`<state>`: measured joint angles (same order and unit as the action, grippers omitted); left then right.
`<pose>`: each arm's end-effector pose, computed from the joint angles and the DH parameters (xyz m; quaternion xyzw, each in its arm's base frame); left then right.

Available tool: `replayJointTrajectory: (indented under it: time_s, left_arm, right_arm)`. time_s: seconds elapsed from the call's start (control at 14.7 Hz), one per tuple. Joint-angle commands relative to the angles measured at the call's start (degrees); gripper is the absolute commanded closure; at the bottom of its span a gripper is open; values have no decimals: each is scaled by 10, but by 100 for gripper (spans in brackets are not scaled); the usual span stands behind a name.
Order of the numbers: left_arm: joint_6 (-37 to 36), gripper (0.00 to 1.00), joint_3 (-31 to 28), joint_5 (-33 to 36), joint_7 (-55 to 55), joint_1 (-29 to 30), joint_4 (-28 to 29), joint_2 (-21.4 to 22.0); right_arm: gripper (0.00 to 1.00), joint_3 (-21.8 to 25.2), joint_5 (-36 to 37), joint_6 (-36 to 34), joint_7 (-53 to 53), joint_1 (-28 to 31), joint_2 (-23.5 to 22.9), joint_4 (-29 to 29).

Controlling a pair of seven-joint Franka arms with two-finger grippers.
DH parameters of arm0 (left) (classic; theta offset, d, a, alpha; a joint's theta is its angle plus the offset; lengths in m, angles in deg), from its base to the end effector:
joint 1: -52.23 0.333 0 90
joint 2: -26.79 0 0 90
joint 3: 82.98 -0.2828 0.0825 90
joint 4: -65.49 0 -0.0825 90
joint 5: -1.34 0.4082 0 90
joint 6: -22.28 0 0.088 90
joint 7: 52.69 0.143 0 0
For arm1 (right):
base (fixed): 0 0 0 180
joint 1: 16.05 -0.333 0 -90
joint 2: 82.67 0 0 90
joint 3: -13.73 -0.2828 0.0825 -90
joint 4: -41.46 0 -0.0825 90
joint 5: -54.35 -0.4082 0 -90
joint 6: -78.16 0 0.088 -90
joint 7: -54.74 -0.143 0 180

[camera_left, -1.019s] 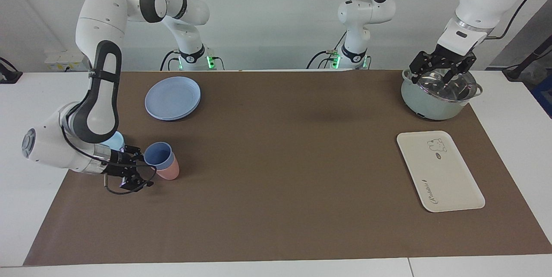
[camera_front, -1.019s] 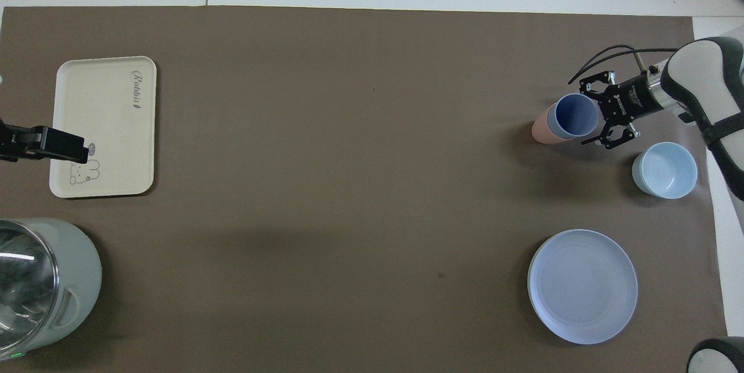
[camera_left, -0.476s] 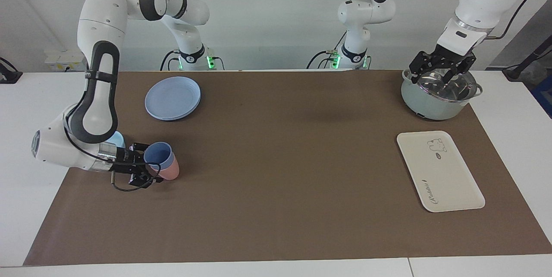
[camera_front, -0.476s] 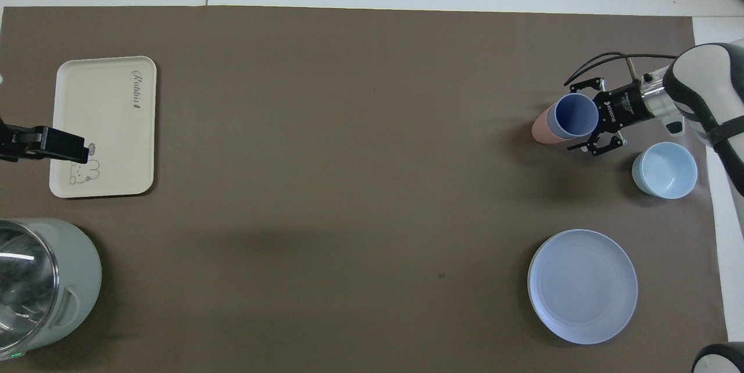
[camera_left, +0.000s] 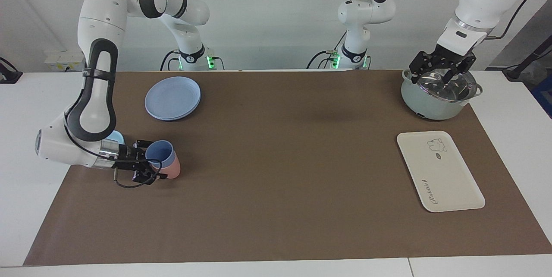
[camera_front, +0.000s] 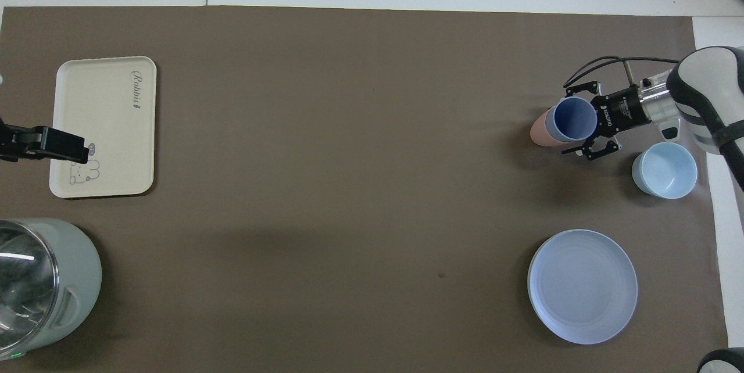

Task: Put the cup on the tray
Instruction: 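Close the right gripper on the stacked cups and lift them, then carry the cups toward the left gripper while the left gripper reaches in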

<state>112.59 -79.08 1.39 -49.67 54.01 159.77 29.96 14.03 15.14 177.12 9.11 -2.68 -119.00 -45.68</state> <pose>0.5621 -0.0214 0.5502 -0.9990 0.0448 0.0071 0.0023 0.6570 -0.0765 0.2127 -0.7405 0.5611 0.2779 0.2442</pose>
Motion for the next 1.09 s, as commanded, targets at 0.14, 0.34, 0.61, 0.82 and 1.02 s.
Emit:
replayJointTrajectory:
  time_s: [0.14,0.34,0.61,0.82,1.02]
  left_arm:
    - [1,0,-6,0,-6,4,20,18]
    - [2,0,-5,0,-7,0,20,18]
    - [10,0,0,-6,-26,-7,25,18]
    - [23,0,-1,-37,-97,-26,27,19]
    - [52,0,0,-97,-172,-42,46,25]
  right_arm:
    - [0,-3,-52,7,29,0,28,-48]
    - [17,-3,-65,-1,50,-10,32,-58]
    - [100,-4,-83,-25,48,-21,37,-60]
    - [100,-4,-83,-25,47,-45,72,-79]
    - [100,-3,-82,-17,28,-95,121,-101]
